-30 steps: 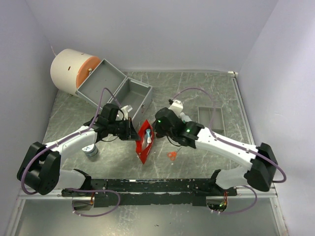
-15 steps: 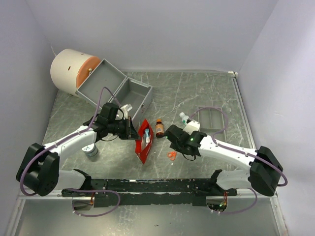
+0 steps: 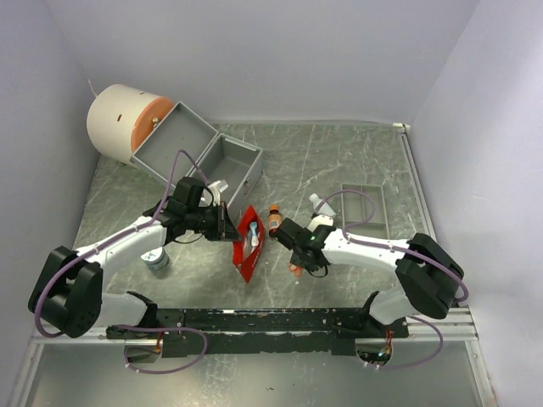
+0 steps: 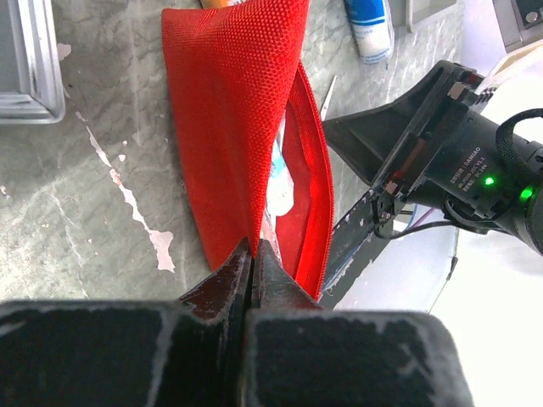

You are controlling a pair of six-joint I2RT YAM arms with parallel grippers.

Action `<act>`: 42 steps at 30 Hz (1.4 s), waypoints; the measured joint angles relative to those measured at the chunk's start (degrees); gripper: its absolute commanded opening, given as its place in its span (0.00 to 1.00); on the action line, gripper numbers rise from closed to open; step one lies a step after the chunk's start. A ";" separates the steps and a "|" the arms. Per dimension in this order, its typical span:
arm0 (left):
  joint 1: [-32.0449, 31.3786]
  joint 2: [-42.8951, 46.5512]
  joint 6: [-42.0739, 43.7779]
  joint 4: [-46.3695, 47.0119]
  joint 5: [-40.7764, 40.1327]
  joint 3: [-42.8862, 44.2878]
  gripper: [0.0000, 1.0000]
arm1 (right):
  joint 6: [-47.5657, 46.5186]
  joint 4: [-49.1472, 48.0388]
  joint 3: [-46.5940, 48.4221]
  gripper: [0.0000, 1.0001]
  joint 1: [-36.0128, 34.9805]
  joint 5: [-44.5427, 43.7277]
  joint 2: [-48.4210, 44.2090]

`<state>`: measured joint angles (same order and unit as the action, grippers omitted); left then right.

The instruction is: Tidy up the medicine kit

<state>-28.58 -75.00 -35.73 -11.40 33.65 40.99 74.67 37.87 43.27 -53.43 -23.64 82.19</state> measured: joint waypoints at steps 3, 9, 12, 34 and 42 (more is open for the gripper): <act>0.00 -0.37 0.63 -0.87 0.00 0.63 0.07 | 0.09 -0.11 0.28 0.26 0.00 0.31 0.50; 0.00 -0.81 1.05 -0.96 0.00 0.92 0.07 | -0.35 -1.57 0.35 0.26 0.00 1.66 0.44; 0.00 -0.94 1.27 -0.98 0.00 0.92 0.07 | -0.83 -2.19 0.35 0.24 0.00 2.58 0.44; 0.00 -1.14 1.66 -1.01 -0.07 0.92 0.07 | -0.46 -0.39 0.33 0.22 -0.70 4.81 1.14; 0.00 -1.14 1.66 -1.01 -0.09 0.92 0.07 | -0.28 -0.63 0.00 0.22 -0.76 5.05 1.46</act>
<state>-28.58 -76.14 -34.06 -12.40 33.56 41.91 74.39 37.23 43.27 -54.19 -18.59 83.66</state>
